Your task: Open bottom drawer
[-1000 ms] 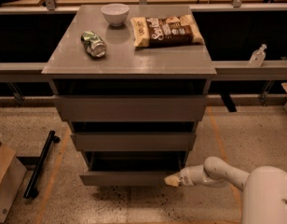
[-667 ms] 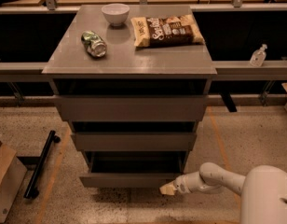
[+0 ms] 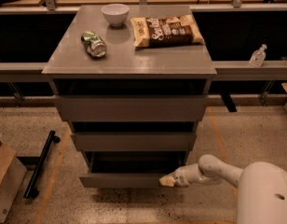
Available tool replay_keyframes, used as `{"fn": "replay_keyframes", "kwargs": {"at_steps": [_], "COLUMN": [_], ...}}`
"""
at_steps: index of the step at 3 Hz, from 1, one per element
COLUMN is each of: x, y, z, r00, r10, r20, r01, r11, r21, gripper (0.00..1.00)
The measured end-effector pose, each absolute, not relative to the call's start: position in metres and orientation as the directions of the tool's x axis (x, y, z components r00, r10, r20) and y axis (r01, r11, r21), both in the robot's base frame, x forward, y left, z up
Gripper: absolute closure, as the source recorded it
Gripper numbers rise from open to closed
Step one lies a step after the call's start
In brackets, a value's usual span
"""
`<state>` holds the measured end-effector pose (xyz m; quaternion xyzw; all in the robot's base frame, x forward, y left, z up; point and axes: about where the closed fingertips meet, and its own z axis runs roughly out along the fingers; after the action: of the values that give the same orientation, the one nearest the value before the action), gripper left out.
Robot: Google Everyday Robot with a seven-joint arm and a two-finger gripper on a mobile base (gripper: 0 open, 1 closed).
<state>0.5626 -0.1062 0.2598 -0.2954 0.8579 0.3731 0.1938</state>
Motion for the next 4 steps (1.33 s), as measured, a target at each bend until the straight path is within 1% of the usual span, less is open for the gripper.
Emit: {"fn": "replay_keyframes", "kwargs": {"at_steps": [1, 2, 3, 4], "x": [0.584, 0.604, 0.620, 0.625], "y": [-0.115, -0.129, -0.139, -0.142], "z": [0.263, 0.263, 0.252, 0.234], "r00": [-0.738, -0.730, -0.737, -0.760], "r10": [-0.348, -0.323, -0.306, -0.298], "r20": [-0.578, -0.602, -0.602, -0.578], "r01": [-0.658, -0.657, -0.644, -0.621], "r11": [0.558, 0.572, 0.588, 0.594], "r21": [0.505, 0.490, 0.490, 0.511], "gripper": [0.16, 0.00, 0.00, 0.00]}}
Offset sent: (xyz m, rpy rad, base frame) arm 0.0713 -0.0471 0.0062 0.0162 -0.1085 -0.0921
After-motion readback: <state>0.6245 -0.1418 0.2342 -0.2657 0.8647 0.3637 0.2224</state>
